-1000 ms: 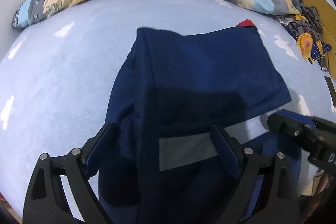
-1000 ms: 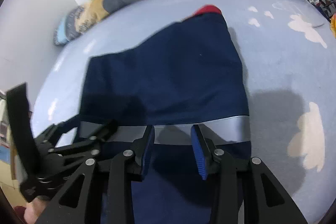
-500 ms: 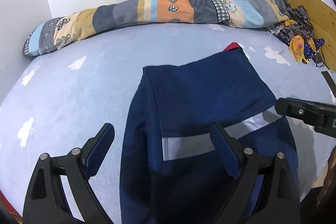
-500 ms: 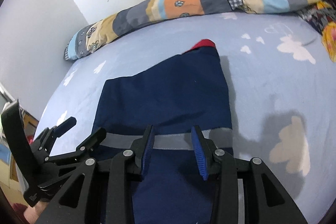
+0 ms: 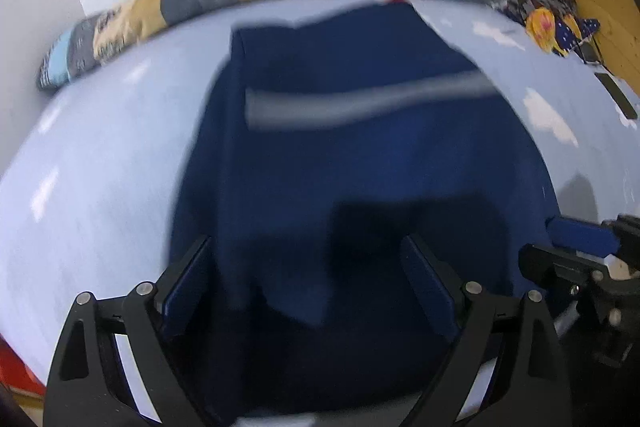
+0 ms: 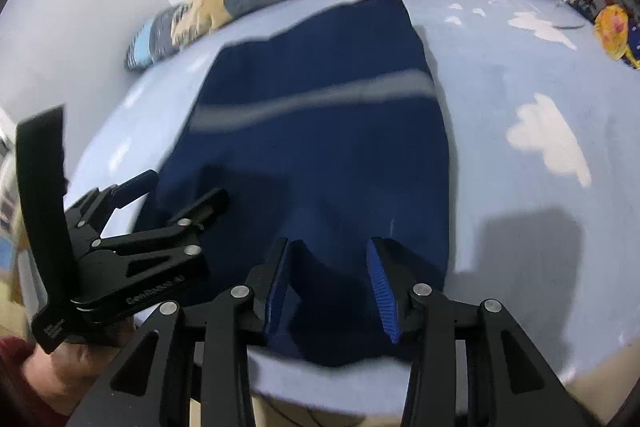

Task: Fold large clothes

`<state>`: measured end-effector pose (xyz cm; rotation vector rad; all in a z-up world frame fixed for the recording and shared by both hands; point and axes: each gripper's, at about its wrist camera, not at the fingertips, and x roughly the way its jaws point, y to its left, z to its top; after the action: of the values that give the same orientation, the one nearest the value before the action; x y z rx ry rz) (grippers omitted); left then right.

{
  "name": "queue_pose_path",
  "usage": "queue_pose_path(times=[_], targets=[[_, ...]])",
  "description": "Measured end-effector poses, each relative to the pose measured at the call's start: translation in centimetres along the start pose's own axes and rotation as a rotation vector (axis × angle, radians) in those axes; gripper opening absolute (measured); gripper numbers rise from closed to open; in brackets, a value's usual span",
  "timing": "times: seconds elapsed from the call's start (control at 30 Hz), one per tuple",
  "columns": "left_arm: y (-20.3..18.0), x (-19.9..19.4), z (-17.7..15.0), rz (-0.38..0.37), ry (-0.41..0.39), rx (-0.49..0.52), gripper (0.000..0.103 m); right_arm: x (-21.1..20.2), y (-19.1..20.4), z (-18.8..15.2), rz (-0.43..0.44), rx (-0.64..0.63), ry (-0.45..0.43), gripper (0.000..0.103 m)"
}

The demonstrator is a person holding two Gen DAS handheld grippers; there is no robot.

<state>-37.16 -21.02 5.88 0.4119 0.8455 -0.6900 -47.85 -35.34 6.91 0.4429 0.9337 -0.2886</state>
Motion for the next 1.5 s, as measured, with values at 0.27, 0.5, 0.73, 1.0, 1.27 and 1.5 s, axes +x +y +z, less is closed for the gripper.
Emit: queue_pose_path(times=[0.27, 0.5, 0.73, 1.0, 1.27, 1.5], targets=[[0.5, -4.4, -2.5, 0.017, -0.074, -0.051, 0.093, -3.0, 2.0, -3.0, -0.061, -0.113, -0.075, 0.044], [-1.0, -11.8, -6.5, -0.028, -0.145, -0.003, 0.094, -7.9, 2.8, -6.9, -0.051, -0.066, -0.197, 0.045], [0.0, -19.8, -9.5, -0.062, -0.242, -0.039, 0.100, -14.2, 4.0, -11.3, -0.086, -0.019, -0.337, 0.058], [1.5, -24.9, -10.3, -0.035, -0.428, -0.047, 0.103, -22.8, 7.8, -15.2, -0.134, -0.143, -0.676, 0.098], [2.1, -18.5, -6.6, 0.038, -0.227, -0.056, 0.103, -17.5, 6.9, -11.3, -0.241, -0.069, -0.524, 0.102], [3.2, -15.6, -5.5, -0.025, -0.191, -0.124, 0.103, -14.9, 5.7, -9.8, -0.222, -0.051, -0.432, 0.102]])
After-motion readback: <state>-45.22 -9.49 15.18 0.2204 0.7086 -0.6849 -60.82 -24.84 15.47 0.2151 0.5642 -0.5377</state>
